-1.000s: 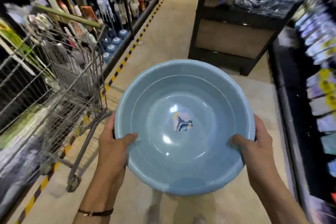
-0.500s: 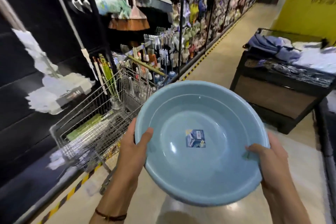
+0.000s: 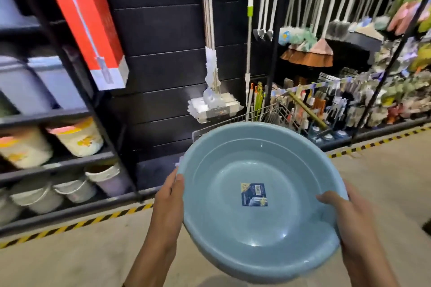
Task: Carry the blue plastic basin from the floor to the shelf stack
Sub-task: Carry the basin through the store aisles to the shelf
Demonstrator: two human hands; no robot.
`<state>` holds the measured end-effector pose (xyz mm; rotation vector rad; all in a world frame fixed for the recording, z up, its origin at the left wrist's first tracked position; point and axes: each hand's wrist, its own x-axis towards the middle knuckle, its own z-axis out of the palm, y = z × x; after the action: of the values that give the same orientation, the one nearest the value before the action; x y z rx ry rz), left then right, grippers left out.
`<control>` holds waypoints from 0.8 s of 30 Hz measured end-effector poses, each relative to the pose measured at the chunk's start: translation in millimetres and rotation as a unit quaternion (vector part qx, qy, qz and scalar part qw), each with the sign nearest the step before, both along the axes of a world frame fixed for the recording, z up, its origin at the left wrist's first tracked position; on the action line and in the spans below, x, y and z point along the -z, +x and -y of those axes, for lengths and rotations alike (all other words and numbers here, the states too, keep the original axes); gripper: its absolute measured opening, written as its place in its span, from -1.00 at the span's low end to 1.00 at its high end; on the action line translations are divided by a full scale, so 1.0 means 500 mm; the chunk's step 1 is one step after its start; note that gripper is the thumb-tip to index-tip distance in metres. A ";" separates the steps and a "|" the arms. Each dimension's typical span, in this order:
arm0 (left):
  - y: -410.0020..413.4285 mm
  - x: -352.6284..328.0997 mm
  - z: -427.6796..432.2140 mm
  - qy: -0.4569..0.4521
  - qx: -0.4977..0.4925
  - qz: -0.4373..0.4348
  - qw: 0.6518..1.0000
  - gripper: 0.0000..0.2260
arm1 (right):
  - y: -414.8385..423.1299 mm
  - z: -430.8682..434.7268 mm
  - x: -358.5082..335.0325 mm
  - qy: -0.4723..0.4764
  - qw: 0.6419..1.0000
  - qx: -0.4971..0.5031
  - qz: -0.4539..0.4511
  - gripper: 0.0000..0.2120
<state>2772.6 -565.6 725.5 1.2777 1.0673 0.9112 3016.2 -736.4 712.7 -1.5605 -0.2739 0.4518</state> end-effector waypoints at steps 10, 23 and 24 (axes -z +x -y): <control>-0.329 -0.031 -0.019 -0.040 -0.263 -0.013 0.964 -0.74 | -0.258 -0.246 -0.029 -0.012 0.980 -0.197 0.004 -0.68; -0.912 -0.035 -0.105 -0.023 -0.447 0.046 0.893 -0.74 | -0.846 -0.564 -0.055 -0.039 0.913 -0.406 0.014 -0.74; -0.956 -0.042 -0.112 -0.015 -0.449 0.047 0.892 -0.70 | -0.893 -0.583 -0.059 -0.040 0.907 -0.419 0.014 -0.73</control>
<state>2294.7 -509.6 746.6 0.6559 1.6190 1.6101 2569.7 -445.0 742.0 -1.4718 -0.9742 1.1159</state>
